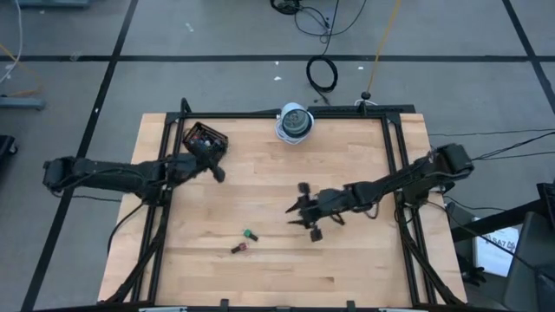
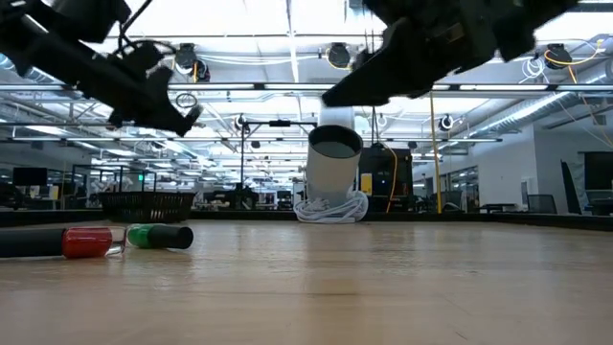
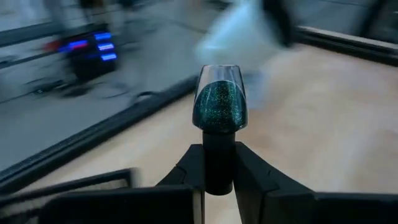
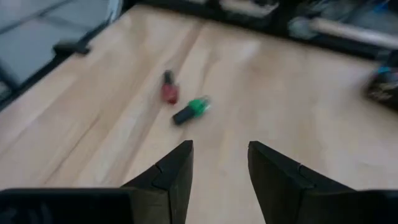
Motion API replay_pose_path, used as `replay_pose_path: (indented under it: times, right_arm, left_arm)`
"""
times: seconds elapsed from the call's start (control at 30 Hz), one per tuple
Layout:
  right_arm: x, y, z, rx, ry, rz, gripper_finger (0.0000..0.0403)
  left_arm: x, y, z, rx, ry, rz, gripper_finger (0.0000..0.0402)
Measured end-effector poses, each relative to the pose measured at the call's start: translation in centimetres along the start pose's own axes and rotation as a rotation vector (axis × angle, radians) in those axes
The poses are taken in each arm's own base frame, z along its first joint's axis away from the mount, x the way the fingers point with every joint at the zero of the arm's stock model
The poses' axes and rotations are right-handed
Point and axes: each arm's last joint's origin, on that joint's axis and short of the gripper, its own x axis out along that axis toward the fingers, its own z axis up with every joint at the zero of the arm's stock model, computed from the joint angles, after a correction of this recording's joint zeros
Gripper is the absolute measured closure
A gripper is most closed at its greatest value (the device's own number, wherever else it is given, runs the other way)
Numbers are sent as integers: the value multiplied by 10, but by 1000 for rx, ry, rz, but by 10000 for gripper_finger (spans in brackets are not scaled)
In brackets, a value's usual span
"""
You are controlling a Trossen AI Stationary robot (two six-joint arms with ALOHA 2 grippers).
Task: Pick & Place Nail Polish
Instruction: Put the dark green nail polish bottle into the black basket
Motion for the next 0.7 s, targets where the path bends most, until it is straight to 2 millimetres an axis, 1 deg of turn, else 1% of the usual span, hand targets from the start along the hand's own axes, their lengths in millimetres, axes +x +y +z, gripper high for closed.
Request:
replay_pose_path:
  times: [0.1,0.2,0.37,0.5,0.7]
  right_arm:
    - [-23,-2,-6,13,-75,-88,257]
    - [-43,-4,-15,28,-135,-151,257]
    - [-68,-4,-24,63,-258,-179,257]
    - [-76,-4,-28,68,-296,-181,257]
    - [-77,-4,-28,75,-293,-181,257]
  left_arm:
    - [6,16,0,-57,9,165,365]
    - [11,33,-4,-101,50,285,365]
    - [14,56,-16,-166,181,409,365]
    - [14,66,-21,-186,248,434,365]
    - [16,73,-22,-235,292,380,365]
